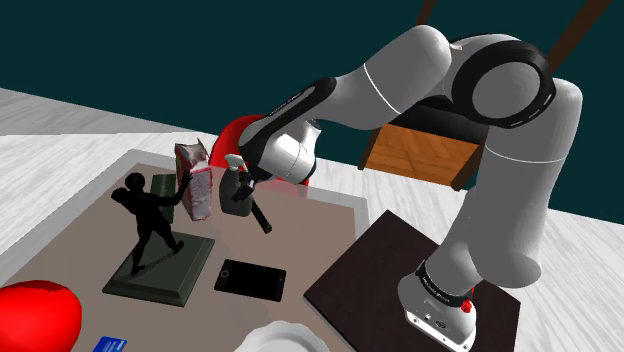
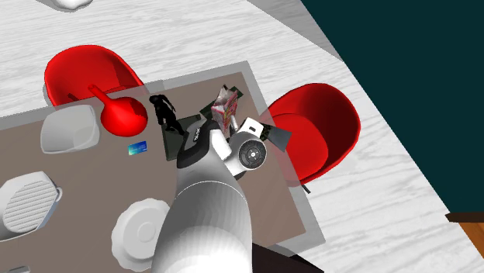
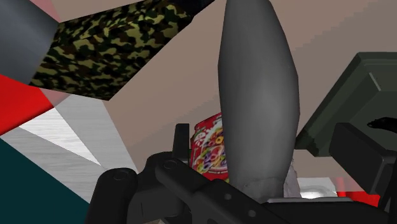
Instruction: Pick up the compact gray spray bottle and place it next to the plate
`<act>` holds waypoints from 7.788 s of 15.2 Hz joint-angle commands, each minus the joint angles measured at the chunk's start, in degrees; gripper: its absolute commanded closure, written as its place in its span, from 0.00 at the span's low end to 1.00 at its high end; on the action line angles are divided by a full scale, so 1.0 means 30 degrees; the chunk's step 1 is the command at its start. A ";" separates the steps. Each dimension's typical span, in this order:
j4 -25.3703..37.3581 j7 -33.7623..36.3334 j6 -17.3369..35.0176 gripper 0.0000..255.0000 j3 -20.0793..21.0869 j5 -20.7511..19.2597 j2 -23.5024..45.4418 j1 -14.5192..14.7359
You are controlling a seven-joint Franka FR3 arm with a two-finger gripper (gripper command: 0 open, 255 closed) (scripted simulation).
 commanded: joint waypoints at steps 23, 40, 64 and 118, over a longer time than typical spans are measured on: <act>-0.1233 0.5926 -0.1830 1.00 -0.3183 -0.5852 -0.2888 0.2429; -0.1265 1.2326 -0.4841 1.00 -0.5420 -1.2931 -0.6293 0.3684; 0.1662 1.6559 -1.0333 1.00 -0.5508 -1.7500 -0.9230 0.3224; 0.0196 4.1337 -1.5789 1.00 1.4993 -2.1737 -1.7328 0.4419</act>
